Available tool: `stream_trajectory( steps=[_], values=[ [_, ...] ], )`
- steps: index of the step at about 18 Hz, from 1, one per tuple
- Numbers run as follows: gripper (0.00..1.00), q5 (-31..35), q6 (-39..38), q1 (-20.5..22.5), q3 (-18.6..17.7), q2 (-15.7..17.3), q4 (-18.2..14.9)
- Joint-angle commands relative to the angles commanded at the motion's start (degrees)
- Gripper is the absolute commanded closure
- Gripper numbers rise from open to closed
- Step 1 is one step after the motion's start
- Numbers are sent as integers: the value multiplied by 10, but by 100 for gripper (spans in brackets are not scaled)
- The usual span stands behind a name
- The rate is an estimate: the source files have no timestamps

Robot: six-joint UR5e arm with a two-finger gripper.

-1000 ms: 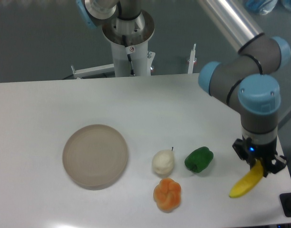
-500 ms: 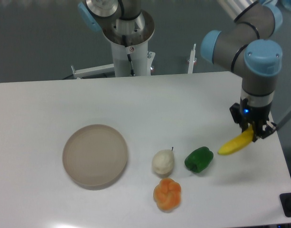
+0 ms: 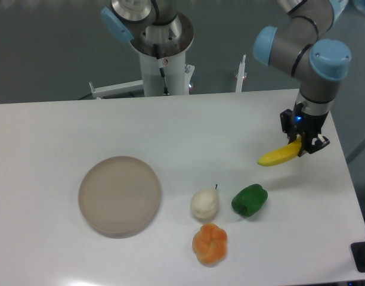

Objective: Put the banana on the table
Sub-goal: 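Move the banana toward the green pepper and lower it onto the table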

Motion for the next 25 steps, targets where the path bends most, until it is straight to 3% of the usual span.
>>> stream_trajectory(
  steps=[7, 25],
  values=[
    [72, 5, -13, -8, -51, -18, 49],
    [71, 18, -6, -18, -70, -29, 59]
  ],
)
